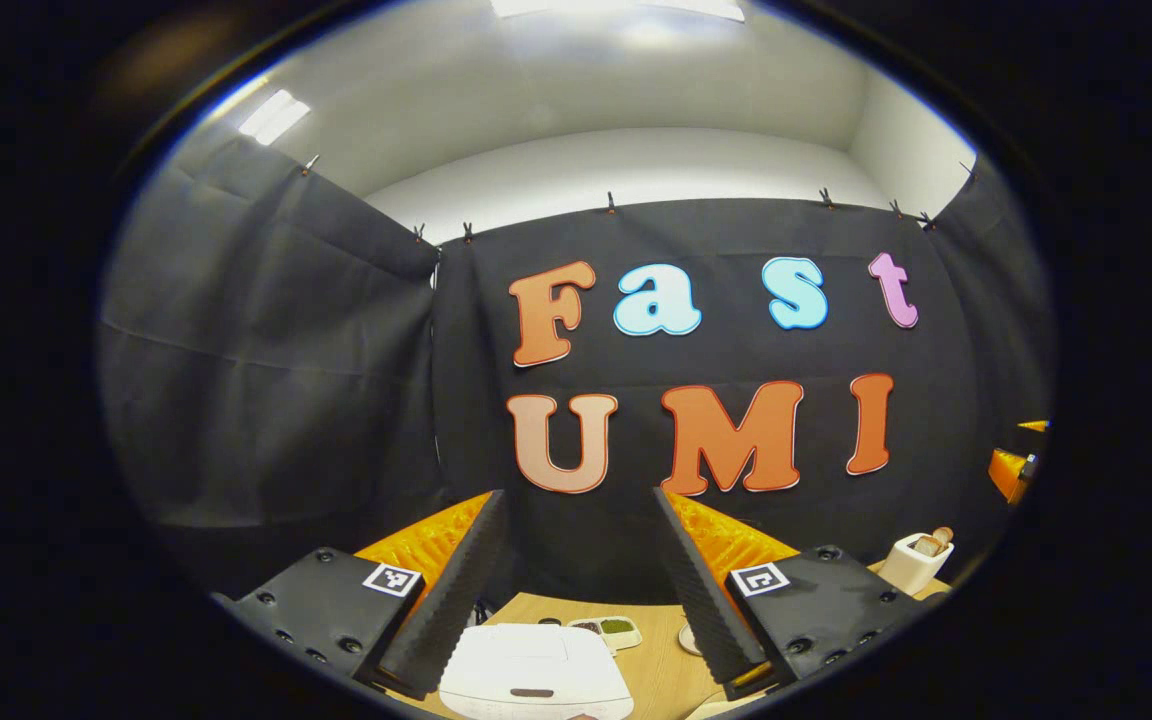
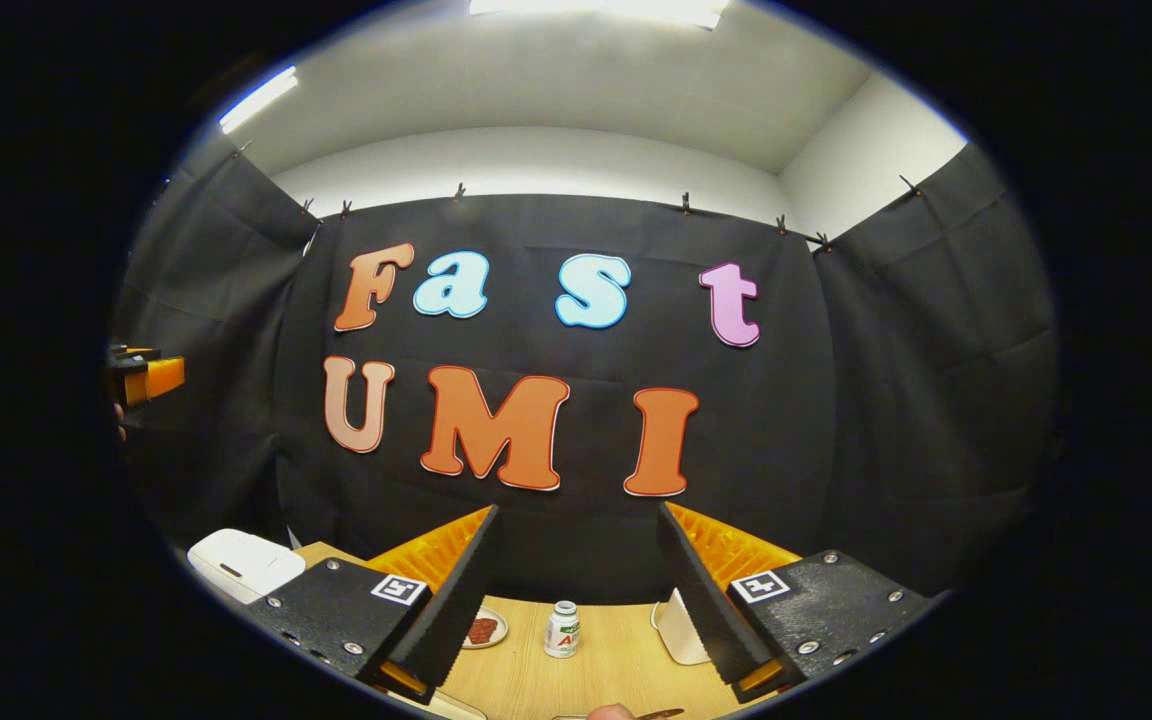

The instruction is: Close the left gripper, press the button to open the rice cooker; take a wooden spoon from the chopstick holder with the right hand, scoop a spoonful of rice and pour it into the rice cooker, then put the wooden spoon back into the chopstick holder.

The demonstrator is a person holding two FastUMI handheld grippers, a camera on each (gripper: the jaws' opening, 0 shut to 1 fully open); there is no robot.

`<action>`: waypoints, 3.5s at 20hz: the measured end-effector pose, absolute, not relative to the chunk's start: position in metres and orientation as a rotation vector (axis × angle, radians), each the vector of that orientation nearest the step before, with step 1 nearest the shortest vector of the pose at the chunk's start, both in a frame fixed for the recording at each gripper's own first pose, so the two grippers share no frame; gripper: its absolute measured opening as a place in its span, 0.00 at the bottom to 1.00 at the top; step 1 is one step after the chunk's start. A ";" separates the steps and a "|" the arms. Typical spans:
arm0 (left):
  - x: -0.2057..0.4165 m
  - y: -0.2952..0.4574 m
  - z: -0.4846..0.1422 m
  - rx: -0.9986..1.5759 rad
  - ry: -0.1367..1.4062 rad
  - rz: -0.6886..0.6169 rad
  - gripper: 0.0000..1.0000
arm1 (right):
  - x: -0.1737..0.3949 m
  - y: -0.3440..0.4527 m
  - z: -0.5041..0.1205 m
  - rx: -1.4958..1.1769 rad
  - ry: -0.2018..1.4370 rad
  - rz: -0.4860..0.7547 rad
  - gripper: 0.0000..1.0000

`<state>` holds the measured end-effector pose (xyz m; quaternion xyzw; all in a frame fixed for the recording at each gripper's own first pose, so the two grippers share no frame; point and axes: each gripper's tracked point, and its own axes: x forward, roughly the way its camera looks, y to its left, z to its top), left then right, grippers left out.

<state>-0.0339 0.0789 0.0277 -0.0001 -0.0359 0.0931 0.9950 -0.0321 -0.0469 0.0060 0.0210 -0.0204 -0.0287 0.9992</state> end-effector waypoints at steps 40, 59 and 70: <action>-0.022 0.111 -0.289 -0.468 0.934 0.147 0.05 | -0.091 -0.083 -0.097 0.099 0.176 -0.192 0.95; -0.004 0.118 -0.298 -0.486 0.891 0.144 0.05 | -0.091 -0.070 -0.123 0.057 0.249 -0.214 0.95; 0.020 0.131 -0.226 -0.363 0.644 0.177 0.05 | -0.077 -0.062 -0.143 0.047 0.289 -0.154 0.95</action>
